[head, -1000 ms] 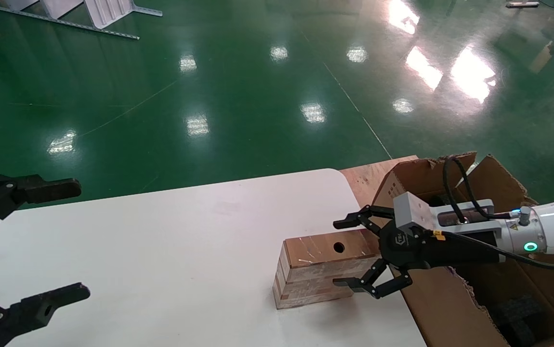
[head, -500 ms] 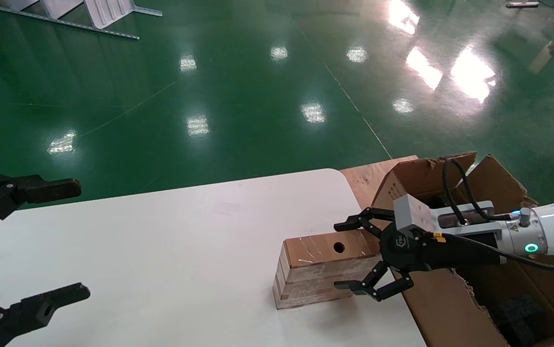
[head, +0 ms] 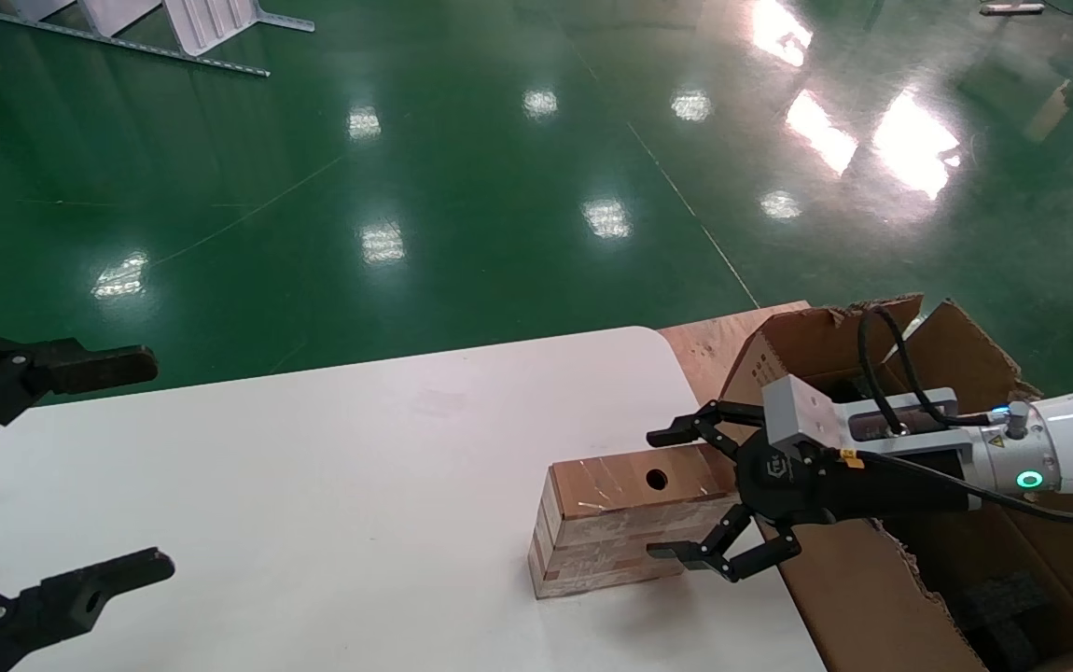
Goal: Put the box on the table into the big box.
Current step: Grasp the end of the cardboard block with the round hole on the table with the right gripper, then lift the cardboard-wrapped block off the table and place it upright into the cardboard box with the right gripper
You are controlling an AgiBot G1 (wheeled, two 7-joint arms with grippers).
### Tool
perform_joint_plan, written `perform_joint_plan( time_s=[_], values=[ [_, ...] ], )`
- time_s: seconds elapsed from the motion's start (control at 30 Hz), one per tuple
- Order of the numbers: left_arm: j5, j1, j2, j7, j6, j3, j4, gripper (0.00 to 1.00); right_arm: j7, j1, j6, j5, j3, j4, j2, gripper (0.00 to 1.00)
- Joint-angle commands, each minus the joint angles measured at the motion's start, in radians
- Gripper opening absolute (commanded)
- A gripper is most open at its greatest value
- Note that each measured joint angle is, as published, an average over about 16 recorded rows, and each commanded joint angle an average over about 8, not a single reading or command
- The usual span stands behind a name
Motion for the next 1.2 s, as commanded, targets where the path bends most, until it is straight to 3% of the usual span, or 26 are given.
perform_joint_plan(
  time_s=[0.03,0.1,1.2],
  values=[
    [0.0,0.0,0.0,0.0,0.0,0.0,0.0,0.11,0.0,0.0,0.0,0.0,0.001,0.0,0.0,0.11],
    [0.0,0.0,0.0,0.0,0.0,0.0,0.0,0.01,0.0,0.0,0.0,-0.001,0.001,0.0,0.0,0.0],
    [0.0,0.0,0.0,0.0,0.0,0.0,0.0,0.0,0.009,0.001,0.011,0.002,0.001,0.027,0.004,0.0]
  ],
)
